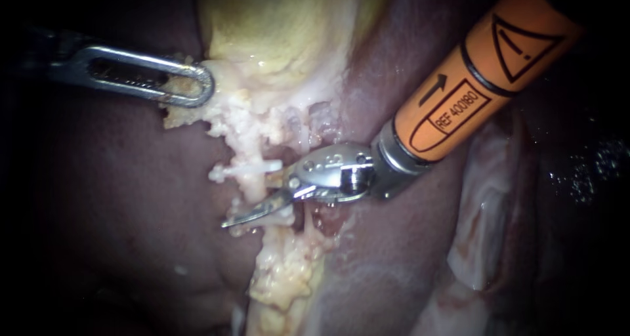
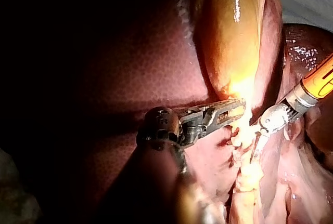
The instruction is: Go to the cutting position left tube
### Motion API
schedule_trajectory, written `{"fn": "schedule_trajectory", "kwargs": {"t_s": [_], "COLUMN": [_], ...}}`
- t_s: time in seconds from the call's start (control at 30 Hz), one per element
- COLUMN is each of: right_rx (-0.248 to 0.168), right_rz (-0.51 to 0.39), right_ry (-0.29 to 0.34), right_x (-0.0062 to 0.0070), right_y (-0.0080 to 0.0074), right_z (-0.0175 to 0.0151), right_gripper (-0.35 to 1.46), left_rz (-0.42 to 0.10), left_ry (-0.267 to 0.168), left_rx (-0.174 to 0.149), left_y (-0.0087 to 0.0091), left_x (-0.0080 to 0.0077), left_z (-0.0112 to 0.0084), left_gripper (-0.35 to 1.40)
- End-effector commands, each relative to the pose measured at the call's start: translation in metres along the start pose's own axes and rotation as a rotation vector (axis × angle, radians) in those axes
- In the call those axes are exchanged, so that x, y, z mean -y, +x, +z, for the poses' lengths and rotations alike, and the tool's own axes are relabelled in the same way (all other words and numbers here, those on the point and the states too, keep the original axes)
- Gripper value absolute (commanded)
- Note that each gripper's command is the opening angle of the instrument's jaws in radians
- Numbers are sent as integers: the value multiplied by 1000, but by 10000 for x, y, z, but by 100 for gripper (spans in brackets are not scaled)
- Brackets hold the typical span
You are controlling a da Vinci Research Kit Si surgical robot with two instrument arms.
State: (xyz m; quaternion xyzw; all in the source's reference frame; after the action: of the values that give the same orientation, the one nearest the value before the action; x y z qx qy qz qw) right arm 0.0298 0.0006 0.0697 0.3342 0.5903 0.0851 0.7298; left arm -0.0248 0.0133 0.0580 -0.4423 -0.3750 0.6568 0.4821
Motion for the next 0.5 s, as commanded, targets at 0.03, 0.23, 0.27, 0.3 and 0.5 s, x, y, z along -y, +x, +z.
{"fn": "schedule_trajectory", "kwargs": {"t_s": [0.03, 0.23, 0.27, 0.3, 0.5], "right_rx": [-1, -4, -4, -4, -11], "right_rz": [13, 66, 65, 65, 60], "right_ry": [3, -6, -5, -3, 15], "right_x": [1, 5, 7, 9, 32], "right_y": [1, 9, 10, 11, 21], "right_z": [2, 14, 15, 16, 22], "right_gripper": [131, 130, 130, 130, 135], "left_rz": [0, 0, 0, 0, 1], "left_ry": [0, 1, 1, 1, 0], "left_rx": [0, -1, -1, -1, 0], "left_y": [0, 0, 0, 0, 0], "left_x": [0, 0, 0, 0, 1], "left_z": [0, 0, 0, 1, 0], "left_gripper": [-35, -35, -35, -35, -35]}}
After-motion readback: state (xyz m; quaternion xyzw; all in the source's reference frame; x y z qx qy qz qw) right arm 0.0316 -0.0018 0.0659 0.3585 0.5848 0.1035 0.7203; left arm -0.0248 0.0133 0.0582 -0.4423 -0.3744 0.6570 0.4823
